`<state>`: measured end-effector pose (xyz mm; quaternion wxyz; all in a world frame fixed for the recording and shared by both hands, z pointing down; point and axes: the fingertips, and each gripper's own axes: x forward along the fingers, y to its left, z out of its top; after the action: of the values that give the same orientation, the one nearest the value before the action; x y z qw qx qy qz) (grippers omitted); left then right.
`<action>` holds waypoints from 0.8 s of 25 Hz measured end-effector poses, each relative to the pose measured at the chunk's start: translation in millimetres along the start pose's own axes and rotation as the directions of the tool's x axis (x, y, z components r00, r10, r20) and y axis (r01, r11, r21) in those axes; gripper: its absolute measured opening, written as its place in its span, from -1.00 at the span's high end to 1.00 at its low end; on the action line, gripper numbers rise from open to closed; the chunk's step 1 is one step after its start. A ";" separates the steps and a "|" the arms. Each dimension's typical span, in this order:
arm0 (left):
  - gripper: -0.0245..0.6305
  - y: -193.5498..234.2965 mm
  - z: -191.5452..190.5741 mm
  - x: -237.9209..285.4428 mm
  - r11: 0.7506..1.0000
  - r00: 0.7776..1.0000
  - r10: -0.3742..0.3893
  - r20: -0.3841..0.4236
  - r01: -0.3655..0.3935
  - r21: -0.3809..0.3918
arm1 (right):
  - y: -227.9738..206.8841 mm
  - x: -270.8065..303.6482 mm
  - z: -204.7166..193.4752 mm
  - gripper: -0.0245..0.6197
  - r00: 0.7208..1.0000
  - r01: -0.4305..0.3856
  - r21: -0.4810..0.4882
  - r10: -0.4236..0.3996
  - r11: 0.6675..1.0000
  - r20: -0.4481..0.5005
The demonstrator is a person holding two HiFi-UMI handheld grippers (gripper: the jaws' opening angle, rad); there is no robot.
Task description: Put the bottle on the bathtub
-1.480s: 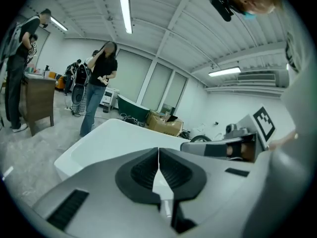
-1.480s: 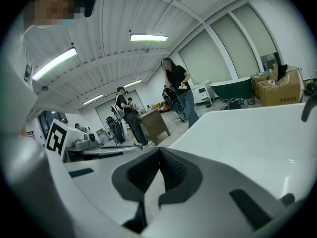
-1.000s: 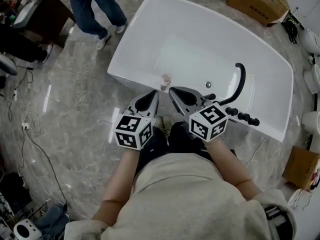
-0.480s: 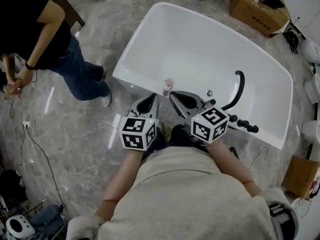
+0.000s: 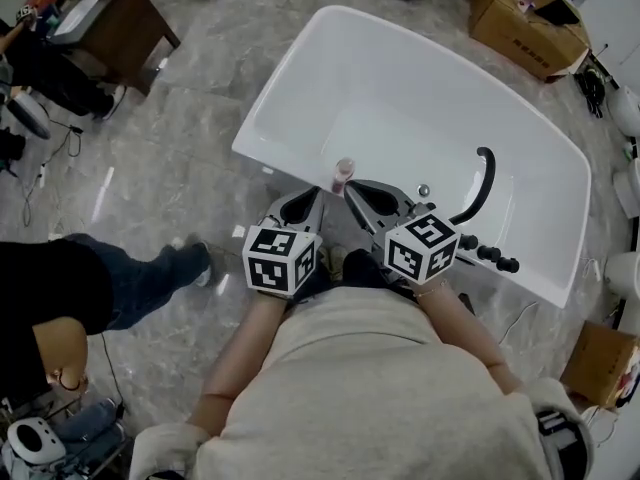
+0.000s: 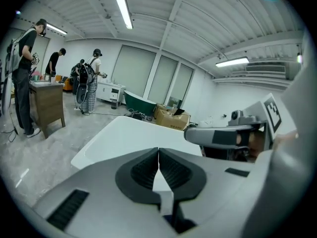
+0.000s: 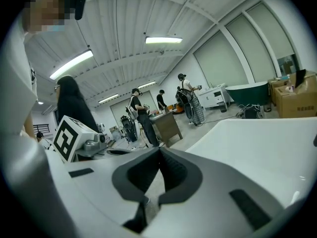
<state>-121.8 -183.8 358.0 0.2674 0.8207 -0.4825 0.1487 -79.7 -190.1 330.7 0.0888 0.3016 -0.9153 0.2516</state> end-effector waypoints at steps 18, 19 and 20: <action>0.90 1.7 -3.7 1.7 0.999 0.999 -0.036 -0.022 0.035 -0.023 | -0.1 4.0 -2.7 0.93 1.000 0.000 0.023 0.000 1.000 0.005; 0.90 2.6 -3.5 1.3 0.999 0.999 -0.035 -0.022 0.034 -0.022 | 0.3 4.1 -2.7 0.93 1.000 0.001 0.022 -0.001 1.000 0.006; 0.90 3.7 -2.8 0.8 0.999 0.999 -0.032 -0.021 0.032 -0.021 | 0.6 3.7 -2.7 0.93 1.000 0.002 0.021 -0.003 1.000 0.007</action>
<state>-124.6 -184.2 361.9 0.2832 0.8240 -0.4679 0.1482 -83.0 -190.1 333.9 0.0829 0.3045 -0.9125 0.2602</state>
